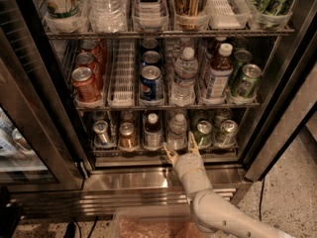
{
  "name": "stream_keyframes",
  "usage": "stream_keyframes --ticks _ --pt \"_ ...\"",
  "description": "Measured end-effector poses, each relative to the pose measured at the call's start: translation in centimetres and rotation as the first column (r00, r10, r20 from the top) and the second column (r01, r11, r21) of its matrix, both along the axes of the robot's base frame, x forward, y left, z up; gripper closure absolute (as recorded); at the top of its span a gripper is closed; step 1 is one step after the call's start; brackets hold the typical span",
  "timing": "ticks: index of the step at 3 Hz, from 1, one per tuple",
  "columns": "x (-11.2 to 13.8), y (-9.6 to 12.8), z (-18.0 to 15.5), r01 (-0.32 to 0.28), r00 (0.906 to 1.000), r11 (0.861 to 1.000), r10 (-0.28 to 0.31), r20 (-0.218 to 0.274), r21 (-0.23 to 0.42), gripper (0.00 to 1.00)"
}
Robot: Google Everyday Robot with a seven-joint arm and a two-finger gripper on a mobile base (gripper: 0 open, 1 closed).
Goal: Pick water bottle from bottom shelf of fridge
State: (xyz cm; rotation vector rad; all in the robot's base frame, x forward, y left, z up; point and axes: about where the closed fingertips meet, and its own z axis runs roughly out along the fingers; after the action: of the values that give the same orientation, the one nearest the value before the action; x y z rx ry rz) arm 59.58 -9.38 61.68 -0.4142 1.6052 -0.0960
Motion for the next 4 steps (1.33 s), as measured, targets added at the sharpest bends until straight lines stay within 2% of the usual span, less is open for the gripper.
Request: stream_keyframes --ticks 2,4 --pt "1.4 0.3 0.1 0.031 0.9993 0.998 -0.032 0.02 0.055 0.35" --pt "2.6 0.4 -0.4 0.051 0.9984 0.996 -0.053 0.021 0.073 0.37"
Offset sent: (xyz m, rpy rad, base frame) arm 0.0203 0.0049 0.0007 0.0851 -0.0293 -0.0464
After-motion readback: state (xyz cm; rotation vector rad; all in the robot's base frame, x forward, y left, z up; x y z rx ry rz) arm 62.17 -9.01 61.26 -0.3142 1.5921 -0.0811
